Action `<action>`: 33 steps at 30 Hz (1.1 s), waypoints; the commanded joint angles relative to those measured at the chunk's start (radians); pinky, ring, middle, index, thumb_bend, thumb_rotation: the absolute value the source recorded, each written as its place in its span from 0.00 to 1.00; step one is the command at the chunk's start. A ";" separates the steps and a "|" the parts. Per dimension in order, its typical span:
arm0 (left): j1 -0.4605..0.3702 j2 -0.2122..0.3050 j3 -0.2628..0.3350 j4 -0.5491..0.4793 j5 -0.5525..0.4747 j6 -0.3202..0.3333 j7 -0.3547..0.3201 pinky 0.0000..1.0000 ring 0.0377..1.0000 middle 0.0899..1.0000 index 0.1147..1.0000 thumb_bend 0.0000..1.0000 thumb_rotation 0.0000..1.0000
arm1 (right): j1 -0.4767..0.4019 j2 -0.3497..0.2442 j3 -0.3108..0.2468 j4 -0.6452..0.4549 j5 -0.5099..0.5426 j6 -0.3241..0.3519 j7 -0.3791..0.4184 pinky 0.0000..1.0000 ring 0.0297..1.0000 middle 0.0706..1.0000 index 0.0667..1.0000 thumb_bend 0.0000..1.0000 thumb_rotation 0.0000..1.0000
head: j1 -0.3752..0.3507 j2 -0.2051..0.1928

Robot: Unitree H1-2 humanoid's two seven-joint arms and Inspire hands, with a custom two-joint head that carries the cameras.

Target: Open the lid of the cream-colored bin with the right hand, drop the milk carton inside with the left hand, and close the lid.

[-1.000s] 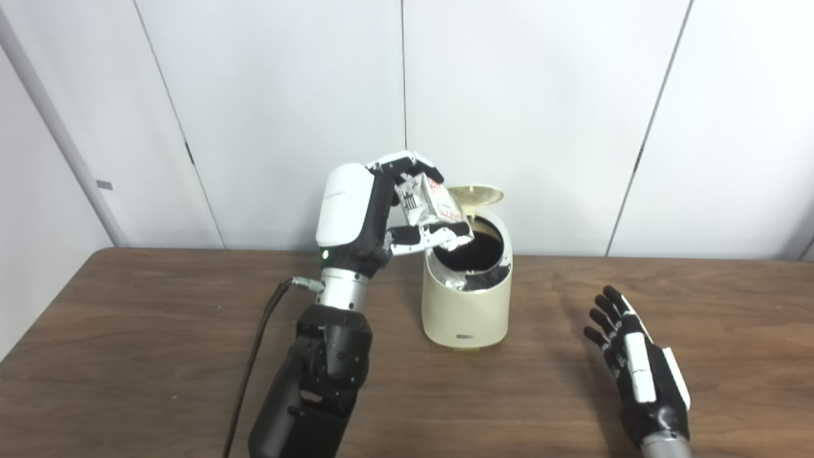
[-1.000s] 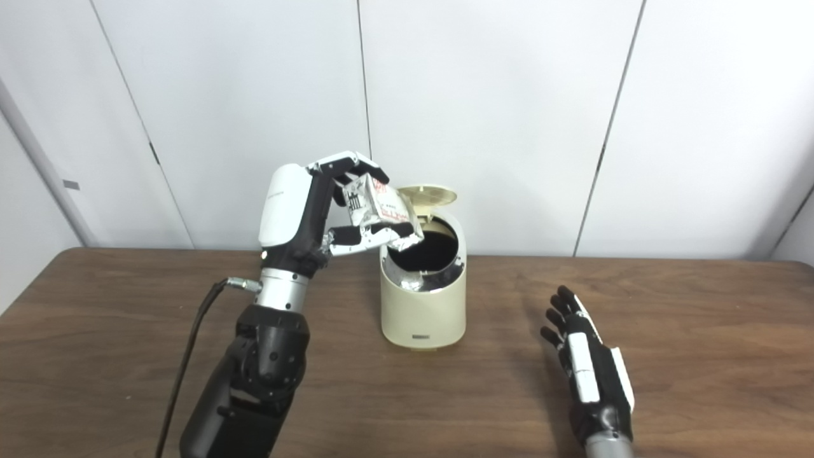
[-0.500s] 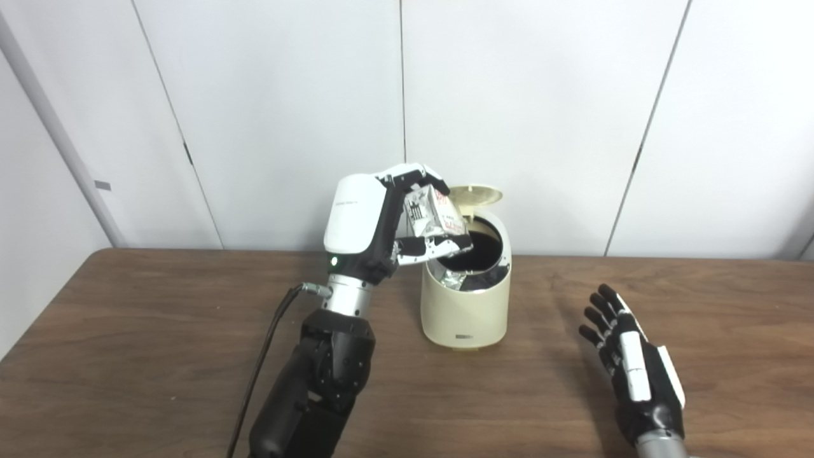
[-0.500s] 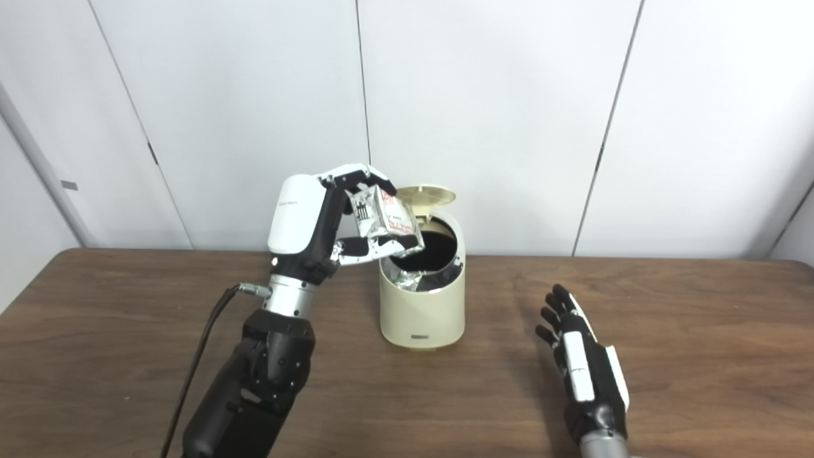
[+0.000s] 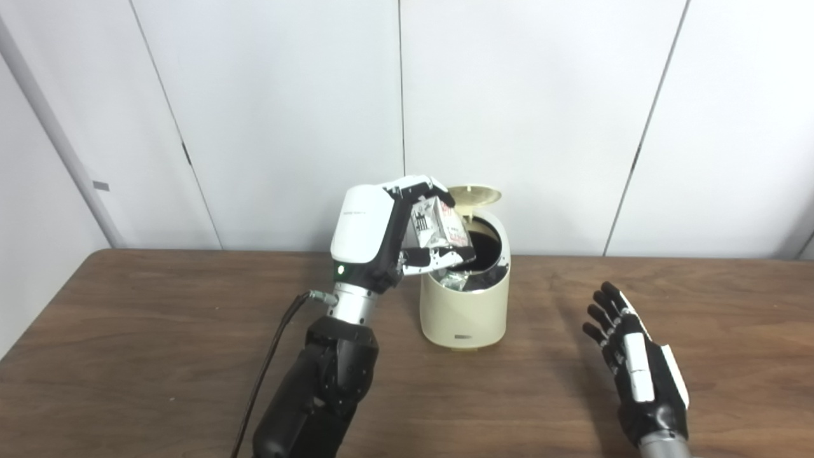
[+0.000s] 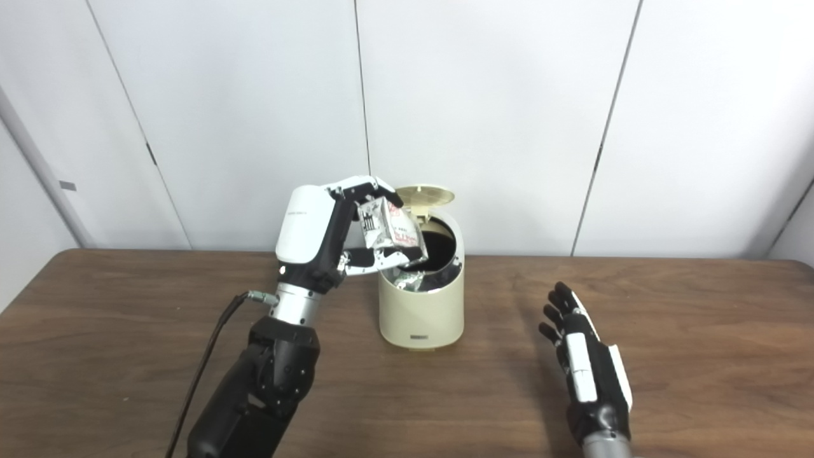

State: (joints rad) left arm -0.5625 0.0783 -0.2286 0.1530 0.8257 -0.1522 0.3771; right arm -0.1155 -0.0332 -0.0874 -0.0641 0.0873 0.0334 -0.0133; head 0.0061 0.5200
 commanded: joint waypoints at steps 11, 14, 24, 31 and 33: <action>-0.047 0.004 -0.010 0.022 0.000 -0.056 0.058 0.36 0.40 0.51 0.42 0.47 0.00 | -0.014 -0.012 -0.002 -0.041 0.014 -0.030 0.007 0.87 0.92 0.92 0.92 0.63 0.90 | -0.005 0.006; -0.044 0.009 -0.010 0.025 -0.010 -0.059 0.050 0.33 0.40 0.53 0.42 0.47 0.00 | -0.015 -0.015 -0.002 -0.037 0.017 -0.030 0.009 0.87 0.92 0.92 0.92 0.63 0.90 | -0.005 0.006; -0.051 0.015 -0.018 0.013 0.007 -0.025 0.015 0.35 0.39 0.52 0.45 0.47 0.00 | -0.006 -0.010 0.005 -0.049 0.000 -0.016 0.001 0.84 0.90 0.91 0.91 0.66 0.90 | -0.004 0.006; -0.037 0.024 -0.035 -0.054 0.065 0.053 -0.047 0.50 0.57 0.57 0.43 0.51 0.03 | -0.007 -0.010 0.003 -0.044 0.005 -0.018 0.000 0.82 0.90 0.91 0.91 0.67 0.90 | -0.004 0.007; -0.034 0.027 -0.041 -0.078 0.078 0.076 -0.071 0.56 0.62 0.61 0.50 0.73 0.02 | -0.008 -0.007 0.003 -0.046 0.005 -0.017 -0.002 0.82 0.90 0.90 0.91 0.67 0.89 | -0.006 0.007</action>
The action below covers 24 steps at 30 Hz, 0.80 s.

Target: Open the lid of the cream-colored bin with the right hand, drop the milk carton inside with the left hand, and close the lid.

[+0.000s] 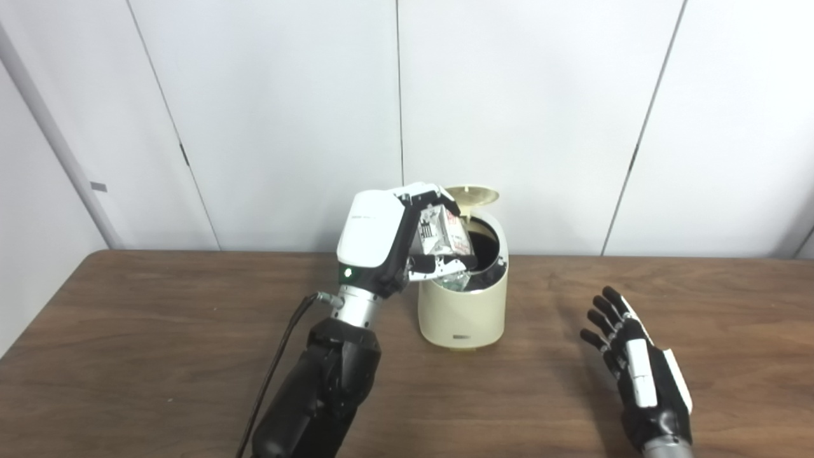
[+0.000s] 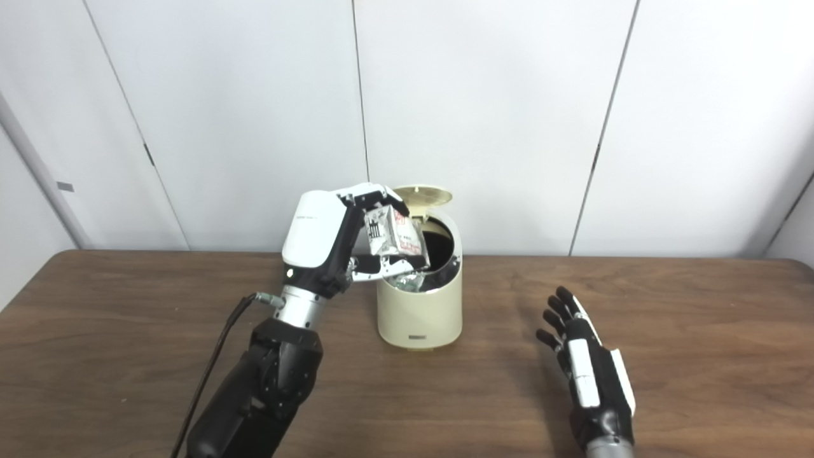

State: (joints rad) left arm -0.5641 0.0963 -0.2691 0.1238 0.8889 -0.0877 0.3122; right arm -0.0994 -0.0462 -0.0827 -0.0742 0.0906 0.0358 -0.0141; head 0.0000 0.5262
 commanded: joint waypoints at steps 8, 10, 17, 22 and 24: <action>-0.028 0.010 -0.013 -0.110 0.048 0.073 -0.068 0.64 0.68 0.67 0.61 1.00 0.04 | -0.023 0.009 0.003 -0.043 0.001 -0.017 -0.001 0.78 0.87 0.87 0.88 0.66 0.89 | 0.010 0.001; -0.027 0.011 -0.016 -0.125 0.050 0.084 -0.084 0.64 0.70 0.68 0.62 1.00 0.08 | -0.022 0.008 0.006 -0.043 0.000 -0.014 0.001 0.78 0.86 0.86 0.88 0.65 0.89 | 0.011 0.000; -0.027 0.014 -0.016 -0.146 0.056 0.100 -0.099 0.68 0.73 0.71 0.63 1.00 0.10 | -0.022 0.010 0.014 -0.040 -0.003 -0.004 0.001 0.77 0.85 0.85 0.87 0.62 0.90 | 0.015 -0.002; -0.030 0.016 -0.017 -0.144 0.059 0.092 -0.085 0.68 0.70 0.69 0.62 1.00 0.09 | -0.021 0.009 0.018 -0.046 -0.002 0.006 0.002 0.77 0.84 0.84 0.86 0.61 0.90 | 0.012 -0.002; -0.030 0.014 -0.015 -0.143 0.057 0.092 -0.080 0.67 0.69 0.68 0.61 1.00 0.08 | -0.021 0.010 0.018 -0.046 0.000 0.009 0.002 0.77 0.84 0.84 0.86 0.61 0.90 | 0.012 -0.001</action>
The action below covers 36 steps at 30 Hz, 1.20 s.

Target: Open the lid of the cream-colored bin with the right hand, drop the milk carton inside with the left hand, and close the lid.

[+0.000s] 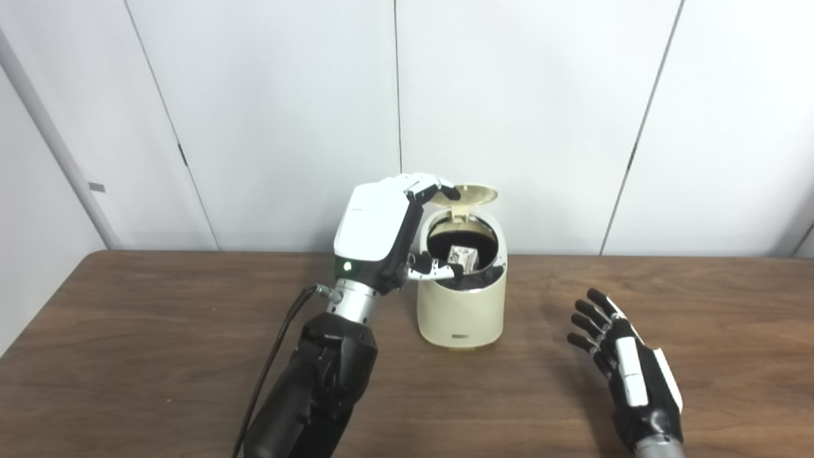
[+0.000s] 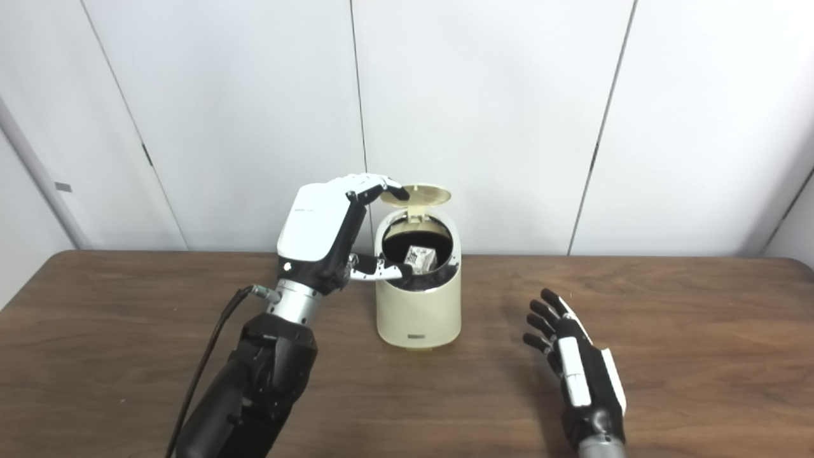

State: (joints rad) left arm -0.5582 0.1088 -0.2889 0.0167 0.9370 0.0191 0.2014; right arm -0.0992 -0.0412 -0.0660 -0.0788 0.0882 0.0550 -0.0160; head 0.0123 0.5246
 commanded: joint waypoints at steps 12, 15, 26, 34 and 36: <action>0.018 -0.018 0.098 -0.134 -0.211 -0.015 -0.018 0.46 0.53 0.61 0.61 0.93 0.00 | -0.029 0.006 -0.010 -0.034 0.011 -0.011 -0.001 0.78 0.85 0.85 0.88 0.61 0.88 | -0.001 0.004; 0.038 -0.030 0.149 -0.166 -0.344 -0.031 -0.041 0.41 0.47 0.58 0.56 0.87 0.00 | -0.032 0.002 -0.014 -0.031 0.013 -0.015 0.001 0.78 0.85 0.85 0.88 0.62 0.88 | 0.000 0.005; 0.159 -0.040 0.279 -0.273 -0.597 0.043 -0.097 0.35 0.45 0.47 0.42 0.48 0.00 | -0.024 -0.018 -0.005 -0.065 -0.001 -0.018 0.013 0.78 0.85 0.85 0.87 0.63 0.88 | 0.004 0.018; 0.310 -0.064 0.286 -0.330 -0.626 0.190 -0.134 0.45 0.46 0.43 0.45 0.51 0.00 | -0.045 -0.049 0.011 -0.101 -0.049 -0.021 0.017 0.81 0.87 0.88 0.88 0.64 0.90 | 0.004 0.031; 0.355 -0.071 0.289 -0.333 -0.676 0.211 -0.161 0.46 0.52 0.53 0.44 0.51 0.04 | -0.058 -0.061 0.018 -0.111 -0.065 -0.017 0.020 0.82 0.88 0.89 0.88 0.65 0.91 | 0.002 0.035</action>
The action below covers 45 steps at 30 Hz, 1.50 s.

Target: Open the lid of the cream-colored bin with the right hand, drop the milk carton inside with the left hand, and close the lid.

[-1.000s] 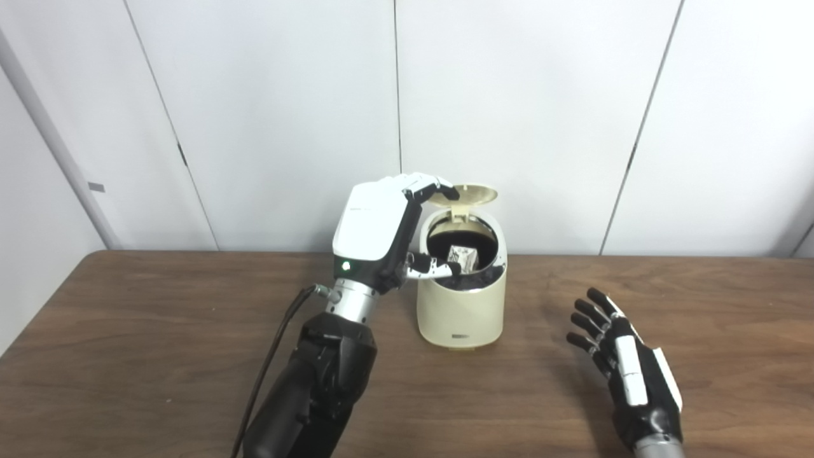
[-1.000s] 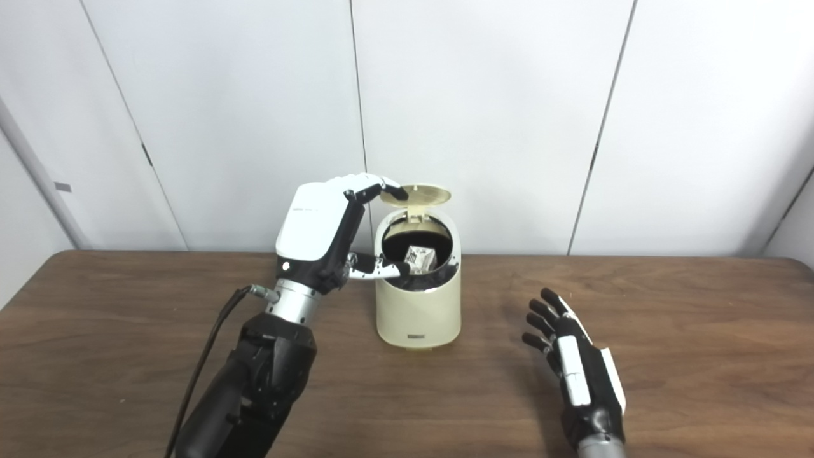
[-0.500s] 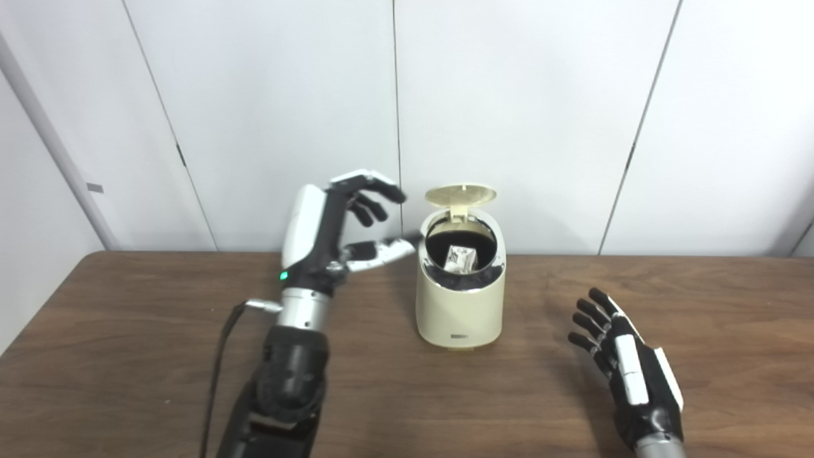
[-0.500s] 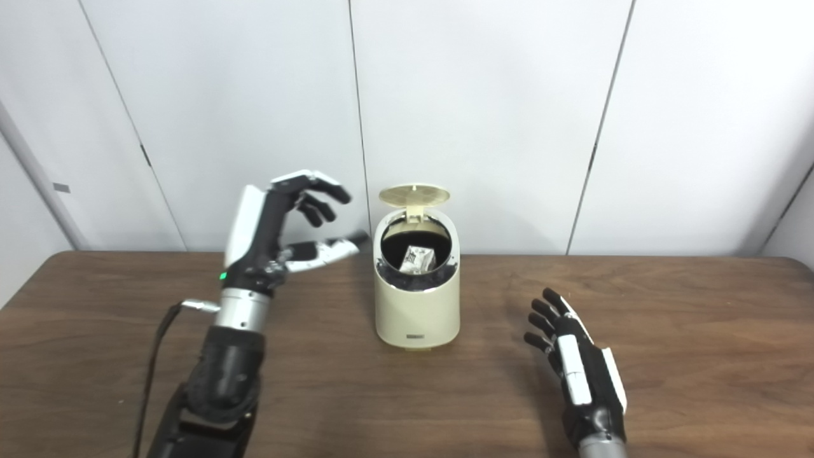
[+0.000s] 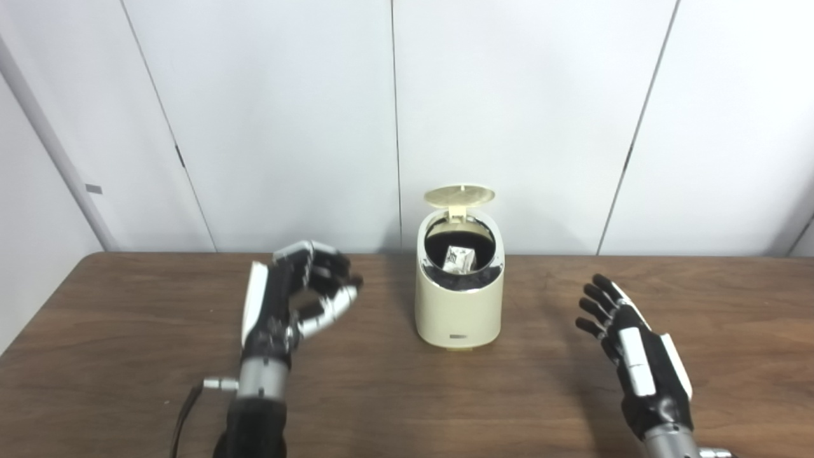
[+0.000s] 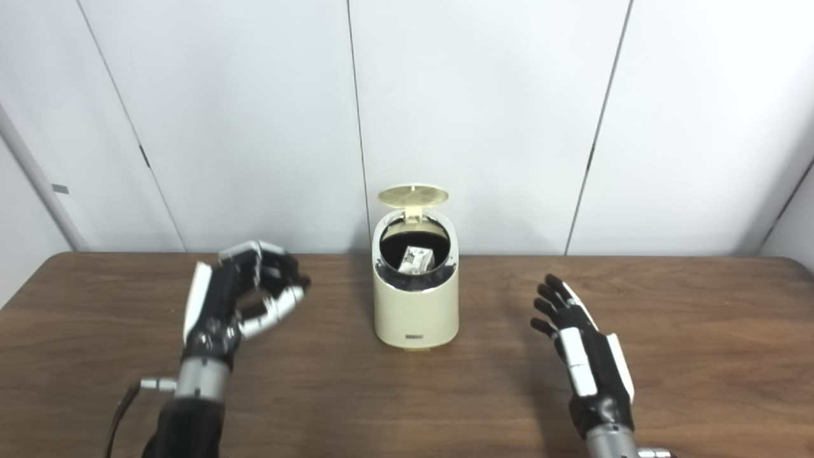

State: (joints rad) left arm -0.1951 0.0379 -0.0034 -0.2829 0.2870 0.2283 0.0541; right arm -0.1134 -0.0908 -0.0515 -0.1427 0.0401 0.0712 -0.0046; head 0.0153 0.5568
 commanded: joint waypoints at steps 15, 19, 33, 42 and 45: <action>0.184 -0.071 0.010 0.105 -0.197 -0.139 -0.025 0.79 0.85 0.88 0.88 0.45 0.42 | -0.193 -0.112 0.112 -0.184 -0.236 0.113 0.087 0.83 0.92 0.94 0.91 0.57 0.97 | -0.029 0.021; 0.195 -0.070 0.007 0.137 -0.194 -0.154 -0.015 0.82 0.86 0.88 0.89 0.44 0.38 | -0.258 -0.128 0.145 -0.189 -0.312 0.141 0.102 0.78 0.90 0.92 0.89 0.57 0.99 | -0.053 0.025; 0.203 -0.052 0.000 0.177 -0.160 -0.162 0.000 0.94 0.93 0.92 0.87 0.60 0.40 | -0.492 -0.174 0.217 -0.117 -0.477 0.158 0.181 0.83 0.90 0.93 0.89 0.54 0.98 | -0.056 0.024; 0.205 -0.050 -0.010 0.168 -0.157 -0.160 -0.005 0.88 0.91 0.93 0.88 0.67 0.35 | -0.601 -0.177 0.262 -0.043 -0.582 0.154 0.199 0.84 0.92 0.95 0.88 0.57 0.97 | -0.042 0.020; 0.203 -0.052 -0.011 0.166 -0.159 -0.156 -0.005 0.89 0.91 0.93 0.89 0.67 0.35 | -0.609 -0.184 0.284 -0.023 -0.610 0.152 0.213 0.87 0.95 0.95 0.87 0.58 0.96 | -0.041 0.019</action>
State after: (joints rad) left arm 0.0057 -0.0166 -0.0115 -0.1110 0.1165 0.0567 0.0451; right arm -0.6731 -0.2620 0.2339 -0.1563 -0.5528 0.2405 0.2056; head -0.0245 0.5768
